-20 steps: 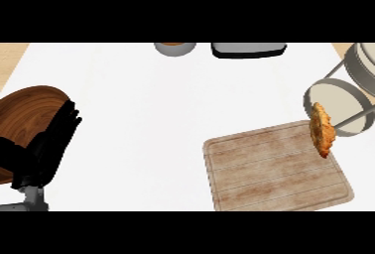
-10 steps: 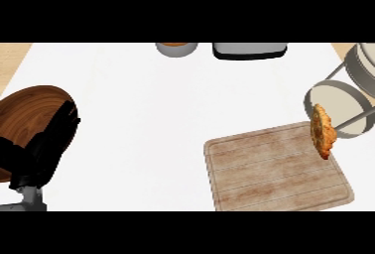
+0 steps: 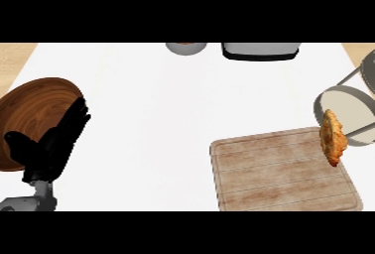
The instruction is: Pick the lemon from the cutting board and place it in the tiered basket
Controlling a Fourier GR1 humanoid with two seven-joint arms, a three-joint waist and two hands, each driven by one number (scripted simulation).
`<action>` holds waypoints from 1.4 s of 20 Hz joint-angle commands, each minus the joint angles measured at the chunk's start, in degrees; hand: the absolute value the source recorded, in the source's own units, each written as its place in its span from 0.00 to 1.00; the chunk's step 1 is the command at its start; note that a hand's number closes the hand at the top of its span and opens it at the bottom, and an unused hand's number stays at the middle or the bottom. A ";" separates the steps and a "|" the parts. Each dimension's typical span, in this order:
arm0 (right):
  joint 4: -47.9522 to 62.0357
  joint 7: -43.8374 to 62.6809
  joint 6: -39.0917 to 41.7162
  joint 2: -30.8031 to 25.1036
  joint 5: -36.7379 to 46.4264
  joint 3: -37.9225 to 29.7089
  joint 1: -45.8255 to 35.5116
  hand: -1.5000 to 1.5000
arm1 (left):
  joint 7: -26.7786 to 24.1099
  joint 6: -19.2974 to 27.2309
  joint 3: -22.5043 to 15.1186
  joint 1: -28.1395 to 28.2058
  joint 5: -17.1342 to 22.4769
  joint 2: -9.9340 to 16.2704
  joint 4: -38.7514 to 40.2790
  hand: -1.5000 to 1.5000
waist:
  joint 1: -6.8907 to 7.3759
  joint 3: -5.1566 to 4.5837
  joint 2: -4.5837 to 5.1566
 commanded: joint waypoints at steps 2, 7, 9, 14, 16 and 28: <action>3.63 -4.19 6.11 -2.86 0.35 2.40 -5.07 1.00 | -0.85 -0.12 1.33 -2.82 -0.46 -0.60 3.04 0.50 | 0.18 -0.13 0.00; -5.71 10.74 4.40 0.58 -0.44 7.76 -13.98 1.00 | -0.97 0.20 -0.37 -1.56 -2.02 -2.36 1.24 0.50 | 0.39 -0.20 -0.06; -9.16 15.93 5.06 2.01 -1.08 8.35 -14.02 1.00 | 2.08 -0.05 0.00 -0.65 -1.47 -1.85 -1.90 0.50 | 0.12 -0.19 -0.17; -14.60 24.40 3.00 6.19 0.04 11.13 -17.37 1.00 | 2.08 -0.82 1.57 -0.56 -1.45 -1.77 -1.67 0.50 | 0.21 -0.19 -0.16; -20.75 28.28 1.20 10.03 0.71 13.20 -15.77 1.00 | -0.23 -1.85 1.99 -0.38 -1.79 -1.70 1.02 0.50 | -0.06 -0.21 -0.19; -12.75 27.66 -3.47 14.94 9.54 16.64 -22.41 1.00 | 1.97 -5.89 4.49 2.41 0.40 -1.27 -4.22 0.50 | 0.71 -0.14 -0.08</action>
